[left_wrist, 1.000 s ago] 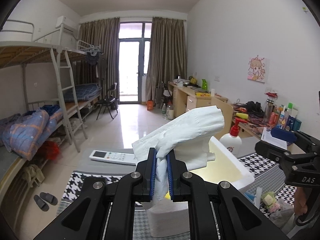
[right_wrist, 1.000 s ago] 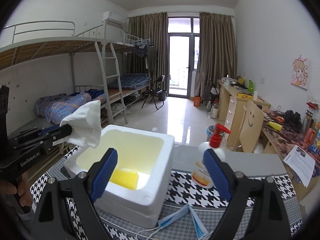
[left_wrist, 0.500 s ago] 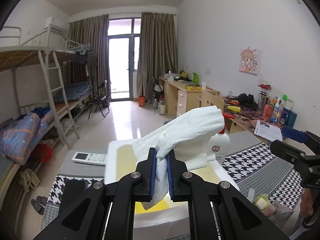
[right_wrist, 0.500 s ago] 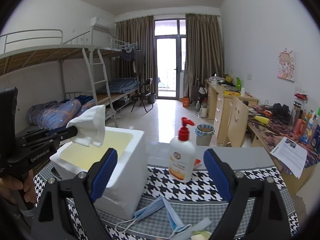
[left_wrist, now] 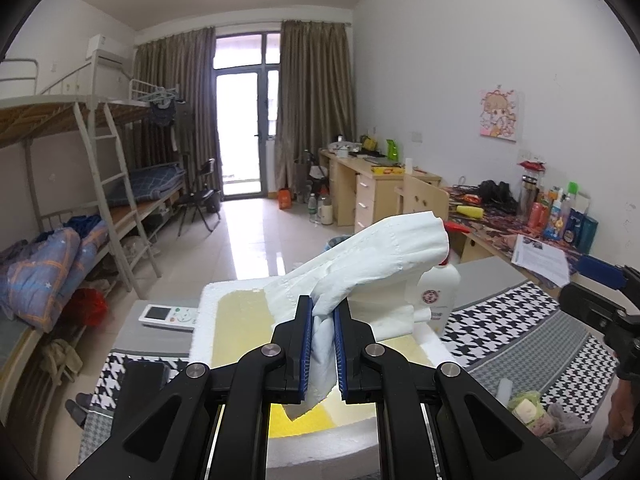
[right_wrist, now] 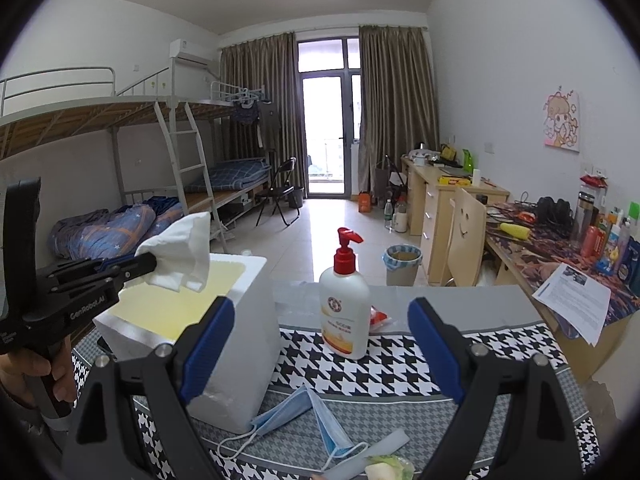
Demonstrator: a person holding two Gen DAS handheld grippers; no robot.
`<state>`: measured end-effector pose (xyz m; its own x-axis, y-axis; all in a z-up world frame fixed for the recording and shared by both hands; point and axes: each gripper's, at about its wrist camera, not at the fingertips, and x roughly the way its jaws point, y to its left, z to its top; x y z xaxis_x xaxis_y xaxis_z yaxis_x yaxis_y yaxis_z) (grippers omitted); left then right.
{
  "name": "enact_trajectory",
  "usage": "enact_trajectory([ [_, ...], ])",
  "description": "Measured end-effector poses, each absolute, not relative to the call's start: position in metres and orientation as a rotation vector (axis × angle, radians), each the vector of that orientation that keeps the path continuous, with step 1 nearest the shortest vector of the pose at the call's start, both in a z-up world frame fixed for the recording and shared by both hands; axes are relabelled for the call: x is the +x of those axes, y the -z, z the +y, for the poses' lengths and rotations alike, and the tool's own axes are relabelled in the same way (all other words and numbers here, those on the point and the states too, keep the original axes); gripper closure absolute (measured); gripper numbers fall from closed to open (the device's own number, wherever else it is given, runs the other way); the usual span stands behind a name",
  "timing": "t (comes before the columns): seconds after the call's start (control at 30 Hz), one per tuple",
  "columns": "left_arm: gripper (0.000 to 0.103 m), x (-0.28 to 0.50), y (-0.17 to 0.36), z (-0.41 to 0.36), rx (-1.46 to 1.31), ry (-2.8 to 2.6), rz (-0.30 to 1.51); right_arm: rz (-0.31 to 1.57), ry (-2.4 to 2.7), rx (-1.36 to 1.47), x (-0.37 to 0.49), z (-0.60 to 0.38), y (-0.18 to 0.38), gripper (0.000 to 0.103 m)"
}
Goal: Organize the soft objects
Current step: 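Lower the white tissue into the foam box and open the left gripper, then withdraw both grippers from the foam box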
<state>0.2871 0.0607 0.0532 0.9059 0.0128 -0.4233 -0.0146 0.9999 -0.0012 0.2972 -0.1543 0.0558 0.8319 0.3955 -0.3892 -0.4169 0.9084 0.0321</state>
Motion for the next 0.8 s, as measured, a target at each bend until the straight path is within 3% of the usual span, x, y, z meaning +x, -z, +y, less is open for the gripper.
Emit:
enact_trajectory([
  [0.07, 0.088, 0.291, -0.052, 0.063, -0.006, -0.028, 0.446, 0.398, -0.428, -0.061, 0.295, -0.154, -0.056, 0.012],
  [0.1, 0.081, 0.292, -0.051, 0.064, -0.010, -0.033, 0.454, 0.397, -0.428, -0.063, 0.295, -0.154, -0.056, 0.012],
  [0.17, 0.059, 0.292, -0.051, 0.068, -0.022, -0.047, 0.454, 0.396, -0.428, -0.062, 0.294, -0.154, -0.056, 0.012],
  [0.23, 0.026, 0.290, -0.052, 0.068, -0.016, -0.067, 0.438, 0.394, -0.427, -0.059, 0.292, -0.155, -0.057, 0.012],
  [0.33, 0.007, 0.286, -0.055, 0.067, -0.005, -0.091, 0.408, 0.393, -0.426, -0.059, 0.292, -0.155, -0.057, 0.012],
  [0.5, 0.001, 0.278, -0.060, 0.064, -0.003, -0.103, 0.382, 0.383, -0.425, -0.055, 0.286, -0.160, -0.059, 0.012],
  [0.8, 0.001, 0.250, -0.071, 0.056, 0.009, -0.096, 0.341, 0.363, -0.433, -0.050, 0.270, -0.167, -0.066, 0.012],
])
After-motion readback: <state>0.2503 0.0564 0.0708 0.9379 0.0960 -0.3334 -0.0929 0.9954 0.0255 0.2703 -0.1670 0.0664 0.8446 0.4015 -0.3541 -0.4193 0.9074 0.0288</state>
